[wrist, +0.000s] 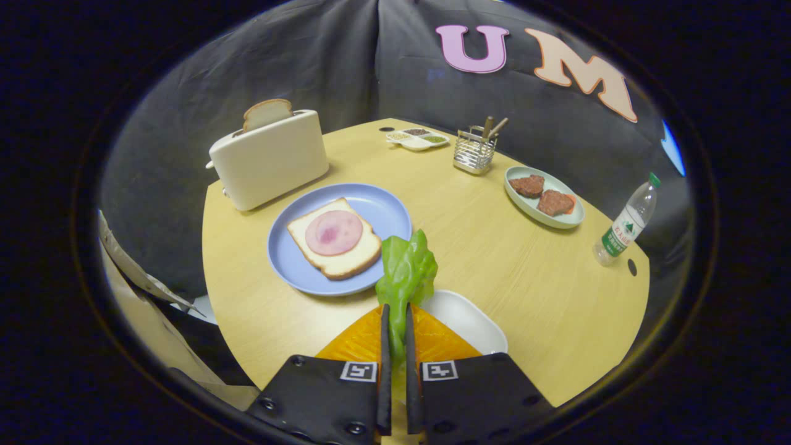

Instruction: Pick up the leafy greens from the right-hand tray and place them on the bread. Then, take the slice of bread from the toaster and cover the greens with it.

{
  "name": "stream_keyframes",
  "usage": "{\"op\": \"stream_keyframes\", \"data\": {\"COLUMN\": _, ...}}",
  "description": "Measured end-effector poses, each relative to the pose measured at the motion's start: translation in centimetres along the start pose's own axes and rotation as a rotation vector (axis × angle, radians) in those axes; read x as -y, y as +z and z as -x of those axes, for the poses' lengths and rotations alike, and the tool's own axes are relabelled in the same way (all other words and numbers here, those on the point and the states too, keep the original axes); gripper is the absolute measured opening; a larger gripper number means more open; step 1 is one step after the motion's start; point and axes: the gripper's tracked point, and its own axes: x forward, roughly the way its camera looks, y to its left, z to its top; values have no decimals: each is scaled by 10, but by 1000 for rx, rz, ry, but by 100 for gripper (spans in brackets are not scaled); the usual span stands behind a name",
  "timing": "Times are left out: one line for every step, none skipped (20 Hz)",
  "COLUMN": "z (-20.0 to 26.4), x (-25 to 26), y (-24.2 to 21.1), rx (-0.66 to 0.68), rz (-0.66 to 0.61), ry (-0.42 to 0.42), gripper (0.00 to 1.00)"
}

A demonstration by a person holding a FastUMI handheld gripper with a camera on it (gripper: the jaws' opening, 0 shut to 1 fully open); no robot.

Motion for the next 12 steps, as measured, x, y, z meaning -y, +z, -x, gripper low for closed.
{"op": "stream_keyframes", "data": {"z": 0, "x": -3, "y": 6, "rx": 5, "rz": 7, "ry": -8, "gripper": 13}}
{"op": "stream_keyframes", "data": {"z": 0, "x": -7, "y": 12, "rx": 7, "rz": 9, "ry": -10, "gripper": 13}}
{"op": "stream_keyframes", "data": {"z": -1, "x": -10, "y": 17, "rx": 11, "rz": 13, "ry": -13, "gripper": 13}}
{"op": "stream_keyframes", "data": {"z": -2, "x": -13, "y": 23, "rx": 13, "rz": 17, "ry": -14, "gripper": 13}}
{"op": "stream_keyframes", "data": {"z": -3, "x": -17, "y": 27, "rx": 15, "rz": 23, "ry": -15, "gripper": 13}}
{"op": "stream_keyframes", "data": {"z": -4, "x": -22, "y": 32, "rx": 17, "rz": 28, "ry": -14, "gripper": 13}}
{"op": "stream_keyframes", "data": {"z": -6, "x": -27, "y": 36, "rx": 19, "rz": 35, "ry": -14, "gripper": 13}}
{"op": "stream_keyframes", "data": {"z": -8, "x": -31, "y": 41, "rx": 19, "rz": 41, "ry": -13, "gripper": 13}}
{"op": "stream_keyframes", "data": {"z": -10, "x": -34, "y": 44, "rx": 19, "rz": 48, "ry": -17, "gripper": 13}}
{"op": "stream_keyframes", "data": {"z": -12, "x": -37, "y": 48, "rx": 20, "rz": 52, "ry": -17, "gripper": 13}}
{"op": "stream_keyframes", "data": {"z": -15, "x": -41, "y": 53, "rx": 21, "rz": 54, "ry": -16, "gripper": 13}}
{"op": "stream_keyframes", "data": {"z": -18, "x": -46, "y": 57, "rx": 22, "rz": 54, "ry": -14, "gripper": 13}}
